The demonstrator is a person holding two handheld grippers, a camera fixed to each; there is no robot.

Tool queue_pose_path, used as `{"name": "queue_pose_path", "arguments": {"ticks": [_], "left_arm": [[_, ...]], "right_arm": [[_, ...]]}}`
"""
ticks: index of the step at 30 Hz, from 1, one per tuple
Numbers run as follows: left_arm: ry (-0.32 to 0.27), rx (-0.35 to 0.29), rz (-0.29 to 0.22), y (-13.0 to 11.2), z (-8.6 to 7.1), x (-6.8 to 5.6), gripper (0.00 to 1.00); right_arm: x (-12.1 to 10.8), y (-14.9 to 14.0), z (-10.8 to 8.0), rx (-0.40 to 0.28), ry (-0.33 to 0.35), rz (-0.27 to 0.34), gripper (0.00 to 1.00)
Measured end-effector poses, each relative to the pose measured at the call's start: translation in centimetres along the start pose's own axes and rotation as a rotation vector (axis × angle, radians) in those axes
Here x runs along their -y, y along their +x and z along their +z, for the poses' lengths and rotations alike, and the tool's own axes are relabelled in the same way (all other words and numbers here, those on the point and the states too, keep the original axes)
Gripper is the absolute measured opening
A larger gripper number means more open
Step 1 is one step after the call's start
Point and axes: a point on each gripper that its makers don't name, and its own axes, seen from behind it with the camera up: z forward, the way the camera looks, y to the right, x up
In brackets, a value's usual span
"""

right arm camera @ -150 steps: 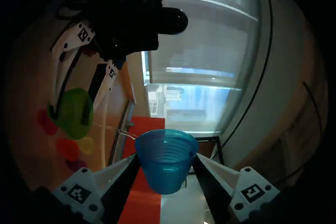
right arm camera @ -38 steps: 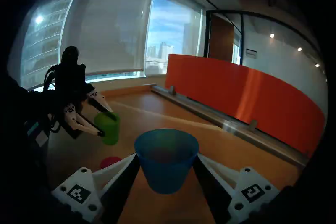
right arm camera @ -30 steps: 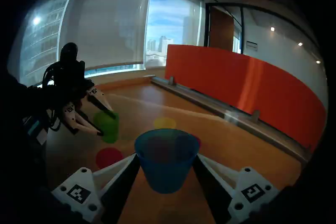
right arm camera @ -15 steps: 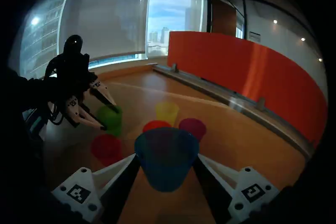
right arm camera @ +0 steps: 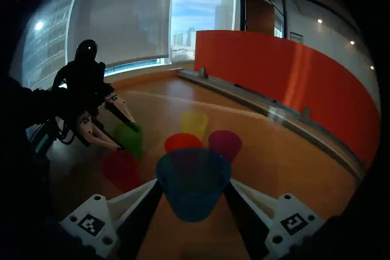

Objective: Pour water

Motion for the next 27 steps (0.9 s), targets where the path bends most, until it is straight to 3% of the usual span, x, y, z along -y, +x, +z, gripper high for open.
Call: {"name": "queue_pose_path", "arguments": {"ticks": [9,19,23,27], "left_arm": [[-0.007,-0.002,-0.01,-0.3,-0.2,-0.1,0.87],[0.003,0.011,-0.007,-0.6,-0.3,0.0,0.88],[0.008,0.02,-0.005,-0.9,-0.4,0.0,1.0],[-0.003,0.02,-0.012,-0.9,-0.6,-0.4,1.0]], "right_arm": [[0.1,-1.1,0.3,0.023,-0.002,0.012,0.88],[1.6,-3.1,0.8,0.056,0.025,0.029,0.88],[2.1,-3.8,1.0,0.069,0.034,0.039,0.88],[2.6,-4.5,1.3,0.077,0.044,0.049,0.88]]}}
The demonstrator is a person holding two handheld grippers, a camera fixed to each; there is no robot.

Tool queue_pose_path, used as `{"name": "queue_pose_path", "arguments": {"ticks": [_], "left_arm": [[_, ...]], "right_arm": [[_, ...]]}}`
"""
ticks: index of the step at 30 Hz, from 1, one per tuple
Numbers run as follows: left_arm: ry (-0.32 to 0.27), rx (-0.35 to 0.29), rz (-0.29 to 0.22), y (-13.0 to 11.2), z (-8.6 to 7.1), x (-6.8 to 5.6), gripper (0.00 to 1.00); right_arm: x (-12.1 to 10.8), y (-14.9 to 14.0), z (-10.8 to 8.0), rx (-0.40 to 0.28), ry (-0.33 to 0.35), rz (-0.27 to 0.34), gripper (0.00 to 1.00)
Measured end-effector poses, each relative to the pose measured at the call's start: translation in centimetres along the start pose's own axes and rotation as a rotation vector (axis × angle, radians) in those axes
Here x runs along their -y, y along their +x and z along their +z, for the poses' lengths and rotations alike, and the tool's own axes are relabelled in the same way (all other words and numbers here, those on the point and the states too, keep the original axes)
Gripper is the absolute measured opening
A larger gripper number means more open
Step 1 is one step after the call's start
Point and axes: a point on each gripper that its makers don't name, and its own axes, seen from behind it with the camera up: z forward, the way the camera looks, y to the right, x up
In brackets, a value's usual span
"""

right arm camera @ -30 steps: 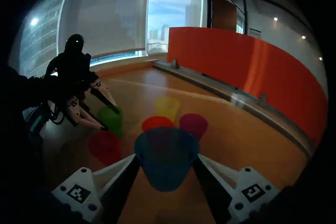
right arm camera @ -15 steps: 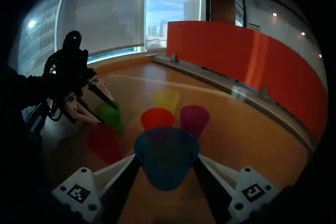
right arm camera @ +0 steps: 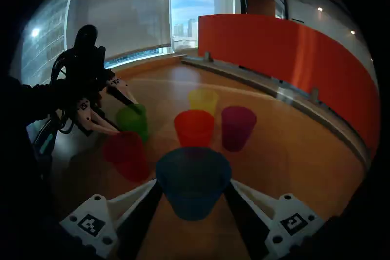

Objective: Pour water

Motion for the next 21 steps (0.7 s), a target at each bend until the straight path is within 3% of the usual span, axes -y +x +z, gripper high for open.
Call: {"name": "queue_pose_path", "arguments": {"ticks": [9,21], "left_arm": [[0.027,-0.003,-0.032,-0.6,-1.2,0.6,1.0],[0.057,-0.034,-0.047,-0.9,-3.3,0.2,1.0]], "right_arm": [[1.3,-1.3,0.8,0.017,0.023,0.02,0.88],[2.9,-2.2,1.4,0.017,0.048,0.036,0.88]]}}
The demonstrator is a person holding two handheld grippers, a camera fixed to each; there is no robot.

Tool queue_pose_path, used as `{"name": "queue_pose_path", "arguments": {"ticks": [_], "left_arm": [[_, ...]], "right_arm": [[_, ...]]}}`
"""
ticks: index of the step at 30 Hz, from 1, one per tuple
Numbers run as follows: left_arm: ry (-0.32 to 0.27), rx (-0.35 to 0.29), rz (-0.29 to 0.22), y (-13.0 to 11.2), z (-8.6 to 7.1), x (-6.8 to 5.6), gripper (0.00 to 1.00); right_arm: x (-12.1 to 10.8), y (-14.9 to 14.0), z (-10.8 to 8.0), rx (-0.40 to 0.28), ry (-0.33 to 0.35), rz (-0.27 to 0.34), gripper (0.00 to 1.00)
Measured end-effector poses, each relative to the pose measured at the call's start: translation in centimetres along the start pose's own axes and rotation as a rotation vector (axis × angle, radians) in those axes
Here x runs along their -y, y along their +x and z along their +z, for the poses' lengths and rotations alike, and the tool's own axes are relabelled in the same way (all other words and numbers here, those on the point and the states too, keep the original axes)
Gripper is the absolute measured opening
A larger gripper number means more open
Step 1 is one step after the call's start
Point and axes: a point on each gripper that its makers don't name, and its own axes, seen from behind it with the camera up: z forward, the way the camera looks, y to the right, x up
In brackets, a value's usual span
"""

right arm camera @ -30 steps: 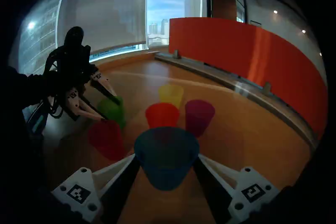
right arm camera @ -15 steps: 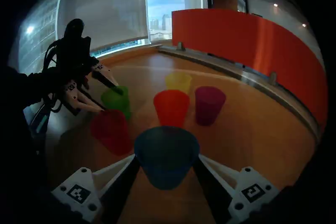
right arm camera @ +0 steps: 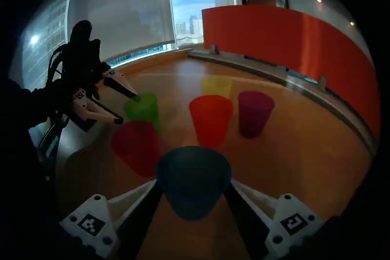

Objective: Pour water

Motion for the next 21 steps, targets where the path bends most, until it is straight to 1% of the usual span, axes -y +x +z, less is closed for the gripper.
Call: {"name": "queue_pose_path", "arguments": {"ticks": [12,21], "left_arm": [[-0.008,-0.04,-0.027,0.8,-1.4,-0.8,0.99],[-0.005,-0.05,-0.027,0.7,-2.1,-1.2,0.99]], "right_arm": [[0.6,-0.7,0.1,-0.009,-0.006,-0.008,0.88],[0.7,-2.0,-0.3,0.014,-0.022,-0.017,0.89]]}}
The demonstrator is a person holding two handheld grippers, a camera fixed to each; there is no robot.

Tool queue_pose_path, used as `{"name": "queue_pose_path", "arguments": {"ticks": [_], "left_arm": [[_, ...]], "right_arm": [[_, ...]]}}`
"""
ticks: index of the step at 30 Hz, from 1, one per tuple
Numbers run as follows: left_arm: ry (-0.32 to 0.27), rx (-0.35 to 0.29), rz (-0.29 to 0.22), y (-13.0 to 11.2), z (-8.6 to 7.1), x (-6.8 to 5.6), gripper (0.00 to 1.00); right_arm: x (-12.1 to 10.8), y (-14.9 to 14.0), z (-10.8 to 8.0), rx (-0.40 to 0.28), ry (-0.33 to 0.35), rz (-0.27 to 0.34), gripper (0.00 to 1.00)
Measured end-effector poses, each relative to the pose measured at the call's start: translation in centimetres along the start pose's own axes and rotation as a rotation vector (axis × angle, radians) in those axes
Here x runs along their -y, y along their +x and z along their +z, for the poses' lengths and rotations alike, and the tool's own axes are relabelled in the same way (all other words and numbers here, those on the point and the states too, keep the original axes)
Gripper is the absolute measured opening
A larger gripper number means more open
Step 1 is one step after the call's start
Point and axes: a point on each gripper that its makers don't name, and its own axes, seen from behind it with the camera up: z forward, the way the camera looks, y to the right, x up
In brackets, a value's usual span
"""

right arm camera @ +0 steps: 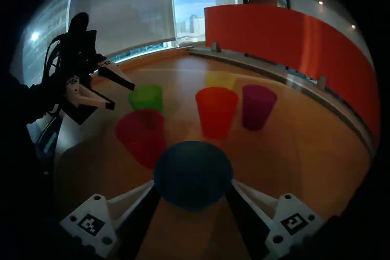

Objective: Pour water

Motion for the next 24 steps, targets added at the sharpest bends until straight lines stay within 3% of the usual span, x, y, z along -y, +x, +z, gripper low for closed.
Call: {"name": "queue_pose_path", "arguments": {"ticks": [6,15,24], "left_arm": [[0.01,-0.006,0.005,-0.1,-0.3,-0.2,0.99],[0.052,-0.048,-0.008,0.5,-1.4,0.1,0.99],[0.123,-0.095,0.011,0.8,-3.0,0.1,1.0]], "right_arm": [[0.1,-0.4,-0.4,-0.001,-0.012,0.002,1.0],[0.5,-0.7,-2.6,-0.017,-0.053,-0.02,1.0],[0.8,-0.9,-5.2,-0.053,-0.104,-0.028,1.0]]}}
